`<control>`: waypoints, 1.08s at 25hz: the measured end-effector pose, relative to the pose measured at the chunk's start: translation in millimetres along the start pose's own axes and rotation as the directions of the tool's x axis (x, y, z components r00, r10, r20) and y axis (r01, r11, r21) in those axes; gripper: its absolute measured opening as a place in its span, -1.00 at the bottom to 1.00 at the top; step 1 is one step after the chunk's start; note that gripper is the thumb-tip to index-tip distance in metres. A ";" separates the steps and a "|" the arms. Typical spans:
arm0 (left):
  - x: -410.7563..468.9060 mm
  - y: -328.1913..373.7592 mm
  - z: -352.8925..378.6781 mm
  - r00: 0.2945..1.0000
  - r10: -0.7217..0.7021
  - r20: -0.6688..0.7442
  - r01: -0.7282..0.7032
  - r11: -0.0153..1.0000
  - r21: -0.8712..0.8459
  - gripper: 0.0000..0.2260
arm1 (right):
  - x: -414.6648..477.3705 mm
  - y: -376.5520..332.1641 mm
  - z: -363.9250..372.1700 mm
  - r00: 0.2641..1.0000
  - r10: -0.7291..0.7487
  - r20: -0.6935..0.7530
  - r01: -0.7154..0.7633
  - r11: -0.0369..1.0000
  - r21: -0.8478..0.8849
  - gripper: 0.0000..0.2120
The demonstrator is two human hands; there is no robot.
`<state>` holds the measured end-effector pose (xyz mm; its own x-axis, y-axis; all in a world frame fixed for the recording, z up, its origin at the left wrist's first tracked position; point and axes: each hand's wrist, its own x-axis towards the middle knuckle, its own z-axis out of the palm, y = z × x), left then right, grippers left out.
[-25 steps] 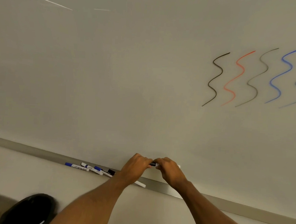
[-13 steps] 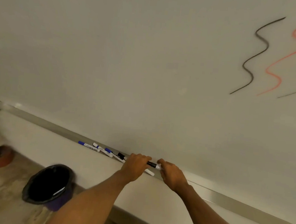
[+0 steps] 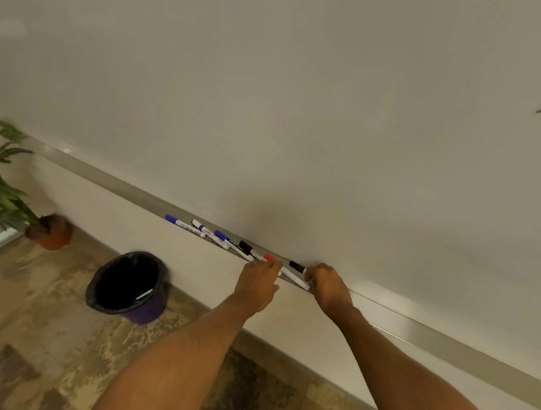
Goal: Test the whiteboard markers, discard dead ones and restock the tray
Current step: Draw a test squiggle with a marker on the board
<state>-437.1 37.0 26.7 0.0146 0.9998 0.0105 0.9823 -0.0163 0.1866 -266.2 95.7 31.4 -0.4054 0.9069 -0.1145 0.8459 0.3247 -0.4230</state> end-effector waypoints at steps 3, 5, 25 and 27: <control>-0.5 -3.2 5.5 1.000 -0.021 0.012 0.021 1.000 0.011 -0.56 | 8.7 2.9 9.3 0.996 -0.092 0.009 0.092 0.995 -0.039 -0.80; -0.9 -5.9 7.9 0.999 -0.027 0.031 0.027 1.000 0.016 -0.55 | 8.6 3.6 9.2 0.992 -0.122 -0.017 0.121 0.992 -0.041 -0.80; -13.5 48.2 -52.7 0.983 0.184 -0.016 -0.184 0.983 0.003 -0.61 | -88.9 -17.0 -32.5 0.945 0.094 -0.312 -0.155 0.972 -0.177 -0.56; -18.6 60.7 -61.1 0.972 0.235 -0.007 -0.235 0.972 0.013 -0.60 | -102.2 -17.3 -40.2 0.928 0.103 -0.359 -0.177 0.968 -0.179 -0.52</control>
<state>-389.1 16.9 97.9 0.2441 0.9678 0.0613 0.9536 -0.2511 0.1662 -225.4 8.1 86.6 -0.1645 0.9712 0.1724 0.9524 0.2018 -0.2283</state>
